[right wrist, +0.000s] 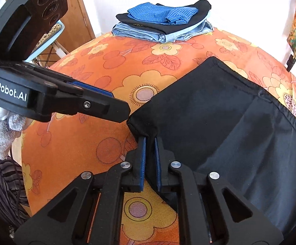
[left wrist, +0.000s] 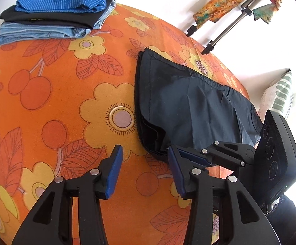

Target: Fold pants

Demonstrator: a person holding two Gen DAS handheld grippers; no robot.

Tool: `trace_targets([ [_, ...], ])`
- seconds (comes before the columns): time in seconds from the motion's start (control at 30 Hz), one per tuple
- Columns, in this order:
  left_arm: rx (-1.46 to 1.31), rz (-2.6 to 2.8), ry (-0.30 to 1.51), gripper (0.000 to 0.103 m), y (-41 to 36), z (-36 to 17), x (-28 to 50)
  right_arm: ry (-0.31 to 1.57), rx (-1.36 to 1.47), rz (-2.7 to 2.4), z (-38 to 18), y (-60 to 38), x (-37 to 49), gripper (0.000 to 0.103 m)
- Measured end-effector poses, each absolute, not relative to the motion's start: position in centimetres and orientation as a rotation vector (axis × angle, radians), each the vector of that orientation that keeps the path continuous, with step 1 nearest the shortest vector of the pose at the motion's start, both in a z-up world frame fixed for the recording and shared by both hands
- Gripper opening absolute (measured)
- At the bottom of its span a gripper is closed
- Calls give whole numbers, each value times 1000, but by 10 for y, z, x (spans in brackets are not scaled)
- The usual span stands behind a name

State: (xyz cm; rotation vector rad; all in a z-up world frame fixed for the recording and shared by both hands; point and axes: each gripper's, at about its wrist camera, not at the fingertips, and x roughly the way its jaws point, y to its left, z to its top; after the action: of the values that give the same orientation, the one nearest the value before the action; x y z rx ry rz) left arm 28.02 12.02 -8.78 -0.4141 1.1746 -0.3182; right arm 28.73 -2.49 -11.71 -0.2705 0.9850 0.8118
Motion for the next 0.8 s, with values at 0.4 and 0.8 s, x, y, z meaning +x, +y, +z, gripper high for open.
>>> trace_targets([
  [0.4, -546, -345, 1216, 37, 108, -104, 303, 971, -200, 857, -111, -39, 280, 11],
  [0.8, -569, -370, 1175, 11, 107, -91, 304, 879, -334, 791, -106, -28, 262, 41],
])
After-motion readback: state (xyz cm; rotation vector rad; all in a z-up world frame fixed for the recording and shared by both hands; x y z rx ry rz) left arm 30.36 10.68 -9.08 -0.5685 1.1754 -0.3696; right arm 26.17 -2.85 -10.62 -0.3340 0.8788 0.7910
